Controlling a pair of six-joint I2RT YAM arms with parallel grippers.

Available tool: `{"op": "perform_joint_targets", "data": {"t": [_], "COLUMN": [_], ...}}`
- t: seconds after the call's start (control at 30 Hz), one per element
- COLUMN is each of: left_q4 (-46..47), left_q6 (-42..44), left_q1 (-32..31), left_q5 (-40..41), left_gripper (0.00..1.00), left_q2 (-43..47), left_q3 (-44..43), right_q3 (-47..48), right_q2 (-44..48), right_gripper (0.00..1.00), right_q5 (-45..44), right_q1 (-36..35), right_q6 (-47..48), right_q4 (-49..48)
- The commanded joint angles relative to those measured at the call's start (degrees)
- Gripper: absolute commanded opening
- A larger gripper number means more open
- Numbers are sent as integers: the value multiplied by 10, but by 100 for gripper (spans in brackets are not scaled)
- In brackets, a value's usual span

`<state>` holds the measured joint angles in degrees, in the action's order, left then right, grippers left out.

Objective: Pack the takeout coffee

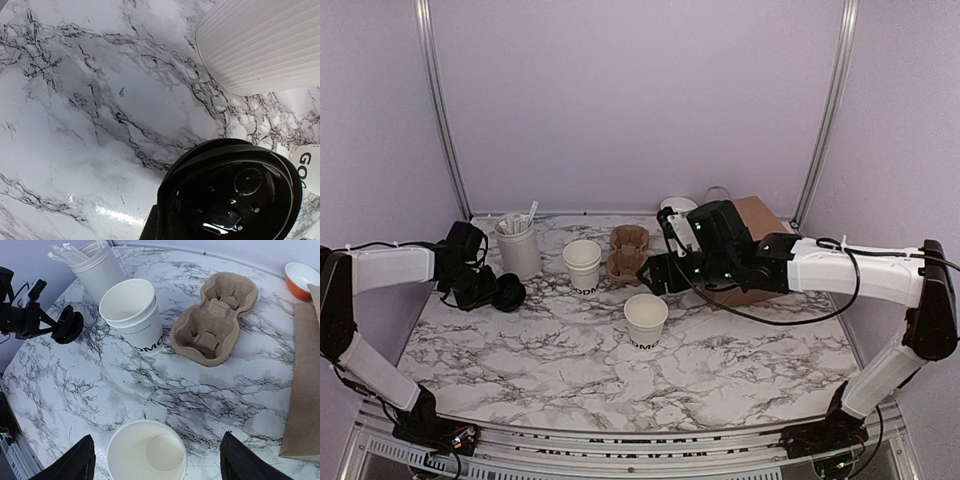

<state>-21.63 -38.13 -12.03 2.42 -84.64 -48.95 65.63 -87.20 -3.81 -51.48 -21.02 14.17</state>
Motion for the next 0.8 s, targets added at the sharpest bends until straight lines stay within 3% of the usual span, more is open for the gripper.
{"op": "perform_joint_targets", "data": {"t": [0.0, 0.23, 0.47, 0.77], "left_q4": [17, 35, 37, 41], "left_q6": [-6, -10, -23, -27], "left_q1": [-11, -69, -137, -186], "left_q5": [-21, 0, 38, 65], "left_gripper": [0, 0, 0, 0], "left_q2": [34, 74, 104, 130], "left_q3": [25, 48, 78, 97], "right_q3": [70, 214, 330, 395], "right_q2": [-34, -193, -318, -407], "right_gripper": [83, 80, 75, 67], "right_q5": [39, 93, 144, 146], "right_q1": [-25, -83, -87, -89], "right_q6": [-18, -40, -87, -142], "right_q4": [-39, -59, -65, -66]}}
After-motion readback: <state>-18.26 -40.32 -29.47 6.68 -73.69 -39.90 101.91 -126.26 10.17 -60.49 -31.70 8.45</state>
